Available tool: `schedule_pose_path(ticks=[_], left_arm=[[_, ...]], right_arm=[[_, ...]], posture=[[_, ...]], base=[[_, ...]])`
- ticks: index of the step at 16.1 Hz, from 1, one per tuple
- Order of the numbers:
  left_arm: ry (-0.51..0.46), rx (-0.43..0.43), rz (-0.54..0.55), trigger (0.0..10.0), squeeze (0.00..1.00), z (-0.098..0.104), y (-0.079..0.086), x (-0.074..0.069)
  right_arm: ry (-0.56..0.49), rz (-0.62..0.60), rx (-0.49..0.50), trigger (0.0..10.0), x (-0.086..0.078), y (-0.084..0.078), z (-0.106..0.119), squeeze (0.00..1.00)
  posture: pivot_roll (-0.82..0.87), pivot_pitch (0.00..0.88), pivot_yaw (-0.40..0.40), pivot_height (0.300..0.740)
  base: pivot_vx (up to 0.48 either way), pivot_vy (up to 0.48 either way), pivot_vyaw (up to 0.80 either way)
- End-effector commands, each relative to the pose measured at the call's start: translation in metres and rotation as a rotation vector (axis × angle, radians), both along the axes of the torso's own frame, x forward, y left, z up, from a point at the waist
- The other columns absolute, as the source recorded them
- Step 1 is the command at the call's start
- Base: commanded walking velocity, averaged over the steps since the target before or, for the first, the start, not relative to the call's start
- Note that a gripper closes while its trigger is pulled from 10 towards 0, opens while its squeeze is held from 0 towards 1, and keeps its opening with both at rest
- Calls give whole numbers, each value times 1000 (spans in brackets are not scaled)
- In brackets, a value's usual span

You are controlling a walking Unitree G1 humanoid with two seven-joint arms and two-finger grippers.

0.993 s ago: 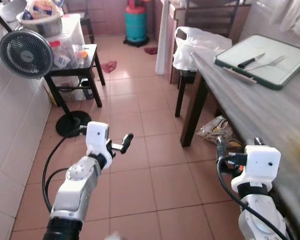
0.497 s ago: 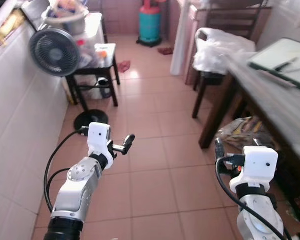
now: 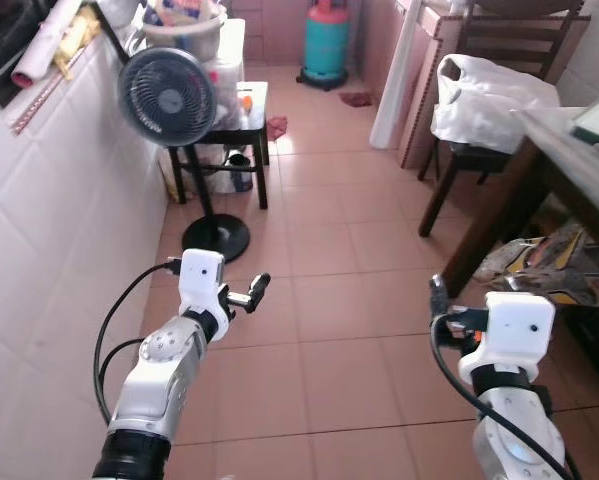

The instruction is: Setting the table

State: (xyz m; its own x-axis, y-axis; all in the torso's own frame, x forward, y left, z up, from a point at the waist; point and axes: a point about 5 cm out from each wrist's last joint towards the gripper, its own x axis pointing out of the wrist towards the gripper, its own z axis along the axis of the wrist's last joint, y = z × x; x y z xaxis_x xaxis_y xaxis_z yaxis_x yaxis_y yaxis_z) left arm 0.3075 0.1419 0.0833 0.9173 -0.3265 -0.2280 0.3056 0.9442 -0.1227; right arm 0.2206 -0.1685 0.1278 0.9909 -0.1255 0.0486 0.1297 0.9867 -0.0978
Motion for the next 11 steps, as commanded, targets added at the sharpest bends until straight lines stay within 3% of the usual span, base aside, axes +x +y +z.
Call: schedule_pose_path(ticks=[1,2,6,9,11], left_arm=[[85,31,28,10000,0,-23,10,-7],[110,26,37,10000,0,-31,10,-9],[237,152,10,10000,0,-71,8,-18],[333,262,-54,10000,0,-98,10,-32],[389,337,-97,10000,0,-111,11,-43]], right_arm=[[35,10,4,10000,1,-2,-11,718],[61,8,8,10000,3,-5,-18,553],[206,-4,43,10000,14,-18,-64,255],[296,-21,108,10000,18,-21,-98,212],[375,-71,165,10000,15,-25,-121,106]], posture=[[114,115,-27,740],[112,115,-28,740],[108,91,-38,740],[104,70,-35,740],[105,58,-27,740]], base=[[0,0,0],[0,0,0],[0,0,0],[0,0,0],[0,0,0]])
